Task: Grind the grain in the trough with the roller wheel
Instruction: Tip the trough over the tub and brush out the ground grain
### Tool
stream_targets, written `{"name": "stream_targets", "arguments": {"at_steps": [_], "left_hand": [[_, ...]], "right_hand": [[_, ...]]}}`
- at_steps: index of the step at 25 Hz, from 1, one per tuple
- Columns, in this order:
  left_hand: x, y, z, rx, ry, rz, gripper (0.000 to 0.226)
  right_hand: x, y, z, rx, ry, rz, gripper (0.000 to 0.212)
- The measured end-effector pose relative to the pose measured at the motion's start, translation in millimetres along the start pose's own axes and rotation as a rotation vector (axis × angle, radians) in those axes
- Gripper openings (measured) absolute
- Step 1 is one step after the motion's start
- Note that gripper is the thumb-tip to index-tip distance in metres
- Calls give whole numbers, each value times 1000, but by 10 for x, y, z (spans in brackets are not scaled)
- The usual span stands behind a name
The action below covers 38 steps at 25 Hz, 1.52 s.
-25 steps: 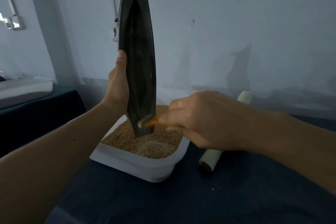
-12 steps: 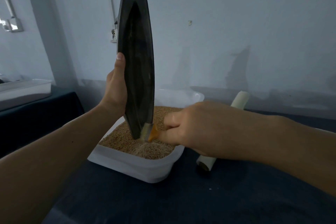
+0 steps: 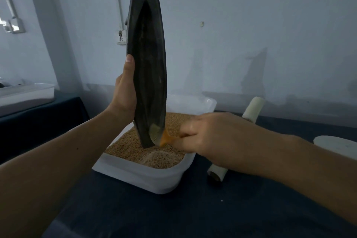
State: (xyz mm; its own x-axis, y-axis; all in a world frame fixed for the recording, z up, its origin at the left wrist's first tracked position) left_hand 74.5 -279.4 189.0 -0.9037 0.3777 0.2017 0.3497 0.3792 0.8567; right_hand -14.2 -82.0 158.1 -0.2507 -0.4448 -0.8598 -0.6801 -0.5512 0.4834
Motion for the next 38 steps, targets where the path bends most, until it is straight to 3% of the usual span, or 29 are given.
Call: {"name": "stream_targets", "arguments": {"at_steps": [3, 6, 12, 14, 17, 21, 26, 31, 35, 38], "left_hand": [[1, -58, -1, -13, -9, 1, 68], [71, -78, 17, -19, -54, 1, 73], [60, -17, -44, -4, -54, -3, 77], [38, -21, -50, -8, -48, -8, 77], [-8, -27, -33, -9, -2, 10, 78], [-58, 7, -44, 10, -22, 10, 76], [-24, -18, -36, 2, -25, 0, 75], [-10, -19, -51, 2, -48, -29, 75], [-20, 17, -66, 3, -22, 4, 76], [54, 132, -72, -35, 16, 48, 76]], "right_hand": [[-272, 163, 57, 83, 202, -10, 35], [-551, 416, -72, 201, 337, 15, 35], [-93, -86, -50, 49, 5, -143, 39], [-169, -116, -30, 11, 82, -49, 37], [-283, 115, -68, 114, 184, 11, 41], [-84, 66, 26, 34, 25, -44, 56], [-354, 303, -47, 147, 329, -23, 46], [-41, 166, 121, 64, 135, -113, 46], [-377, 418, 468, 252, 494, -303, 31], [-479, 699, 872, 514, 721, -523, 26]]}}
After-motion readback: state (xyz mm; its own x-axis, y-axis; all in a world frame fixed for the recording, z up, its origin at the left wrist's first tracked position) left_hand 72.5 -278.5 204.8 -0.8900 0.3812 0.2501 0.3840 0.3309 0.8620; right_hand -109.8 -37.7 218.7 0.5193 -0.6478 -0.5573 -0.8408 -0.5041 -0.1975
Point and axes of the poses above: each hand's wrist, its own z-axis away from the middle knuckle, its own x-axis out of the palm, y = z × x, the point moved 10 cm from there along -z, towards the middle knuckle, and after that the axes turned 3 degrees about z, right-handed, at the moved point
